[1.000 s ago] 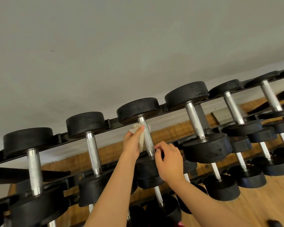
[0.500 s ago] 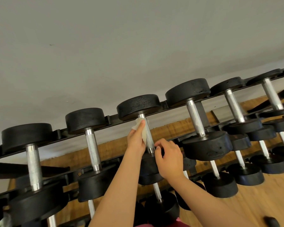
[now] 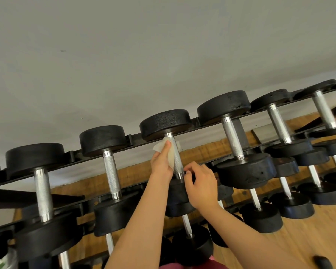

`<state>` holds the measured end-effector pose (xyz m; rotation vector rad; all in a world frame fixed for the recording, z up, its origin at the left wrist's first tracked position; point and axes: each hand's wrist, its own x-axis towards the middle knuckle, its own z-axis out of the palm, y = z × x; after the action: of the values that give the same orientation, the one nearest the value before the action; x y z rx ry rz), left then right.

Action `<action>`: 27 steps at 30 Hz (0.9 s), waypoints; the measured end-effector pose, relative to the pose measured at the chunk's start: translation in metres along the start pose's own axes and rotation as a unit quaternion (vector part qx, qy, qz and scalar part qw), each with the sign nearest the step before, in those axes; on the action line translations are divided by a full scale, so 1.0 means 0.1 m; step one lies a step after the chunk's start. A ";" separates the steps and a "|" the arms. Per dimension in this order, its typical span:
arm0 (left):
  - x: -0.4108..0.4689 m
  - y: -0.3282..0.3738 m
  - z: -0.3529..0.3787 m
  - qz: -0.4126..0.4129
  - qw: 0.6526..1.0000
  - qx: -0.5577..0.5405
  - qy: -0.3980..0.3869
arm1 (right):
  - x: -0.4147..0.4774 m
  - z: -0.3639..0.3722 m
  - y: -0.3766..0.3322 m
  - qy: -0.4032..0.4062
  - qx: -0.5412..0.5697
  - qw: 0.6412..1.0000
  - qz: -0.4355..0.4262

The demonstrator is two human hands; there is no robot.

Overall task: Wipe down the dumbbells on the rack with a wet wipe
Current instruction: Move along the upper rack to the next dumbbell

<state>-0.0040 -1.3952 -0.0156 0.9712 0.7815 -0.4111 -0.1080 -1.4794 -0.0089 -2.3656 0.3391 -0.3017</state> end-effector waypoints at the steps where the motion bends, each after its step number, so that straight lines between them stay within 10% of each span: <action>1: 0.01 0.01 -0.01 0.000 1.000 0.000 0.018 | 0.00 0.00 0.00 0.000 0.001 1.000 -0.001; 21: -0.09 0.07 -0.12 0.051 0.993 0.094 -0.051 | 0.00 -0.05 -0.05 -0.016 -0.002 1.000 0.014; 27: -0.05 0.01 -0.08 0.143 0.976 0.148 0.069 | 0.00 -0.06 -0.06 -0.012 0.002 1.000 0.007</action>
<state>-0.0103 -1.3878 -0.0141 1.3827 0.7021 -0.2127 -0.1094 -1.4790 -0.0003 -2.3599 0.3425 -0.2669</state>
